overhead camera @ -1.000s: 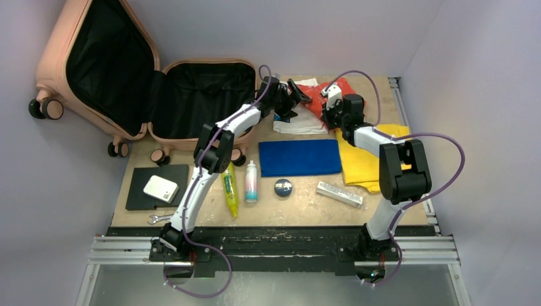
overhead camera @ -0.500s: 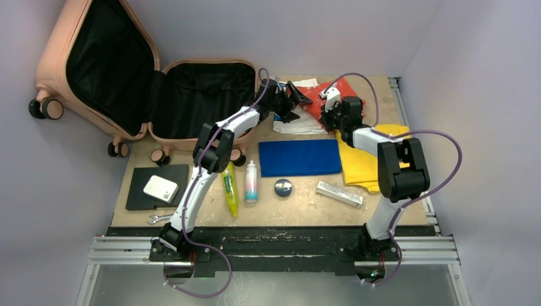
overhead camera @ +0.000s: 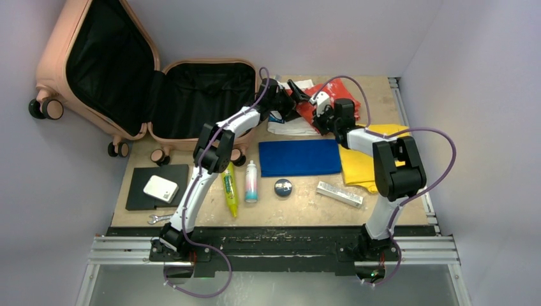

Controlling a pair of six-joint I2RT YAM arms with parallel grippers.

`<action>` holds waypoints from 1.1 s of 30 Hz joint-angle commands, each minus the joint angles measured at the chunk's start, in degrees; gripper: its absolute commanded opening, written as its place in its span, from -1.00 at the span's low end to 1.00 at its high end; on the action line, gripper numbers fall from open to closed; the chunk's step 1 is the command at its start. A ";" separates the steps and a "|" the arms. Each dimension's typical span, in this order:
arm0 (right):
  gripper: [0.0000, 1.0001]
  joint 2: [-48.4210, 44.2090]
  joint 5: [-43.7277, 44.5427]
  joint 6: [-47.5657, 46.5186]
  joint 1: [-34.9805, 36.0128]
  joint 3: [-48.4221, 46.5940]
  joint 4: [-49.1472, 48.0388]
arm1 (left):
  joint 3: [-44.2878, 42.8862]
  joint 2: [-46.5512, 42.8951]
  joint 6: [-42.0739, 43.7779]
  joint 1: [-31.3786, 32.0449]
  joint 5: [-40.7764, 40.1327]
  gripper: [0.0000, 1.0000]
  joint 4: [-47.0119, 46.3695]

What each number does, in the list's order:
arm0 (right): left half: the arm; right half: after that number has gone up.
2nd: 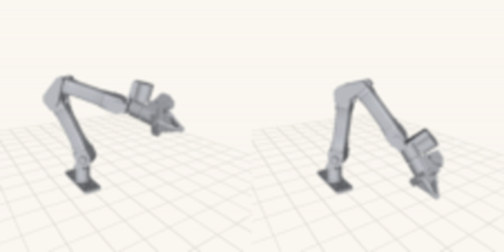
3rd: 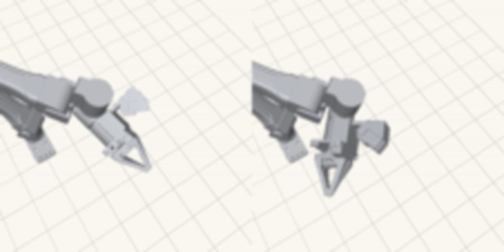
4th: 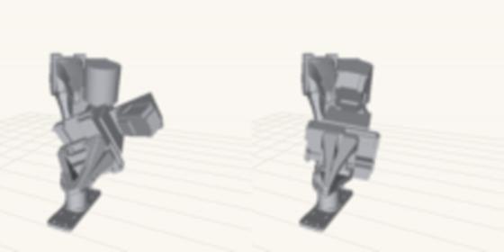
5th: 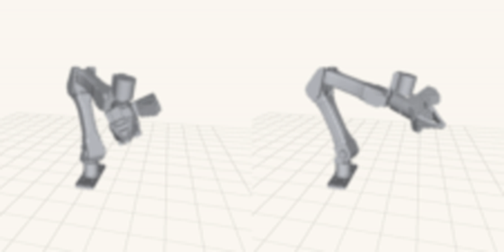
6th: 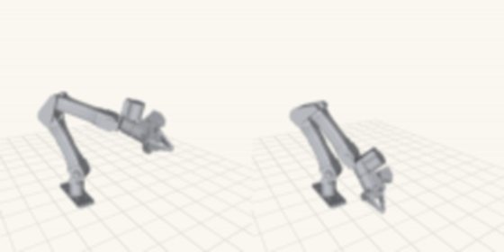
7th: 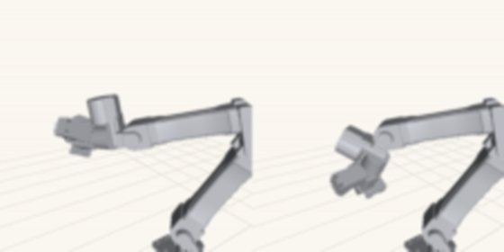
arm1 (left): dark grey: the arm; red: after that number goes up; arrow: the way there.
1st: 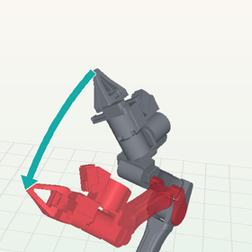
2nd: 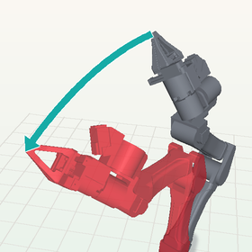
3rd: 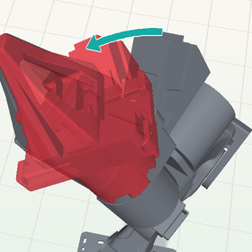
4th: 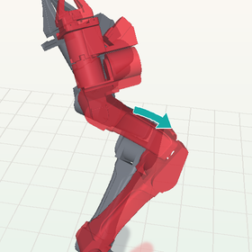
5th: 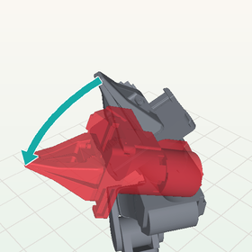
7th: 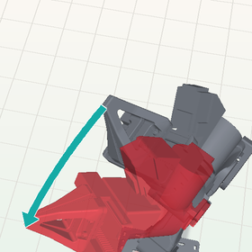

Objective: Pack the luggage
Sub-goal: Pick up the clothes from the corner of the board.

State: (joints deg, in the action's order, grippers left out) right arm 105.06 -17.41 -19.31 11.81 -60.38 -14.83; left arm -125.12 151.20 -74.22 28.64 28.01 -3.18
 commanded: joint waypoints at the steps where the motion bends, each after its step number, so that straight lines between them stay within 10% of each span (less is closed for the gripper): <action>1: -1.00 0.15 -4.34 -3.14 4.66 -0.10 -0.33 | -1.43 1.48 -4.20 0.51 2.12 0.74 -8.48; 9: -1.00 0.44 -2.89 -2.64 4.79 -0.53 -1.07 | 1.44 3.61 -6.51 0.71 3.55 0.26 -14.55; 12: -1.00 -0.20 -3.99 -2.05 4.80 -1.01 -0.13 | 2.04 3.80 -6.33 0.84 3.69 -0.21 -15.43; 15: -0.27 -1.40 -6.87 -3.46 4.66 -4.05 5.69 | 2.84 3.26 -6.14 0.88 4.06 -1.00 -16.85; 21: 0.92 -6.59 -13.95 -10.54 0.82 -9.60 19.76 | 2.52 0.46 -1.34 1.04 3.50 -1.00 -13.29; 33: 0.98 -16.45 -5.17 -7.43 -10.84 -4.28 18.62 | -6.03 -7.08 18.51 3.60 -0.76 -1.00 -0.29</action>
State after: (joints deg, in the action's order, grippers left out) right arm 92.33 -28.14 -29.47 0.97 -68.95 7.20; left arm -125.54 152.42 -65.52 29.78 27.51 -5.17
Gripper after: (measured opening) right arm 0.987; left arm 0.183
